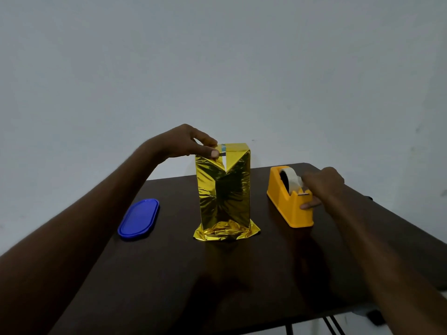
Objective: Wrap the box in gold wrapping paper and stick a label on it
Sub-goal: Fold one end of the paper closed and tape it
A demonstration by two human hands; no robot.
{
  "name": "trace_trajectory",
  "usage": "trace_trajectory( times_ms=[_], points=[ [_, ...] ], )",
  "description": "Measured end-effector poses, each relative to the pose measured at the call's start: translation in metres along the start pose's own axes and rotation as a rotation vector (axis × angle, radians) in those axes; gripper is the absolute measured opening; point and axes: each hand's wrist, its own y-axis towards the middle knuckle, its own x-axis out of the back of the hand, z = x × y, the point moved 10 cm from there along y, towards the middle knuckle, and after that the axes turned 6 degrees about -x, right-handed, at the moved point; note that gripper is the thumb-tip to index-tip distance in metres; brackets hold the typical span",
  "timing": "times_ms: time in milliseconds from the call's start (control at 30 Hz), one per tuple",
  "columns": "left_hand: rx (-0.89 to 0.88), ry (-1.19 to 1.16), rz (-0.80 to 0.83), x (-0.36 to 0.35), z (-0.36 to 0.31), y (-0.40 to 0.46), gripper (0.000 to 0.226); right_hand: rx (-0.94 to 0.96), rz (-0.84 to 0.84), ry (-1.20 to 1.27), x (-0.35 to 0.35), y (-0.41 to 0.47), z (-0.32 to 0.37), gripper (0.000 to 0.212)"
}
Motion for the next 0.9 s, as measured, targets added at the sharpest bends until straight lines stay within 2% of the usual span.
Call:
trace_trajectory(
  times_ms=[33, 67, 133, 167, 233, 333, 500, 900],
  points=[
    [0.001, -0.001, 0.0, -0.001, -0.001, -0.001, 0.062, 0.07, -0.015, 0.1, 0.002, -0.002, -0.001, 0.071],
    [0.001, -0.004, 0.0, -0.001, -0.001, -0.001, 0.064, 0.076, -0.068, 0.228, 0.006, -0.002, -0.006, 0.059],
    [0.001, -0.012, 0.0, -0.002, -0.001, -0.002, 0.071, 0.074, -0.258, 0.254, 0.016, -0.017, -0.017, 0.021],
    [0.0, -0.013, -0.003, -0.001, -0.002, -0.002, 0.076, 0.062, -0.349, 0.269, 0.019, -0.023, -0.024, 0.019],
    [-0.009, -0.011, -0.004, -0.002, -0.005, -0.003, 0.088, 0.071, -0.405, 0.315, 0.014, -0.03, -0.036, 0.027],
    [-0.014, -0.016, -0.006, -0.001, -0.005, -0.005, 0.101, 0.077, -0.42, 0.311, 0.011, -0.034, -0.044, 0.026],
    [-0.027, -0.011, -0.009, -0.001, -0.007, -0.007, 0.1, 0.047, -0.446, 0.365, 0.003, -0.037, -0.06, 0.012],
    [-0.023, -0.02, -0.004, -0.002, -0.012, -0.012, 0.096, -0.183, -0.394, 0.722, -0.017, -0.041, -0.086, 0.024]
  ],
)
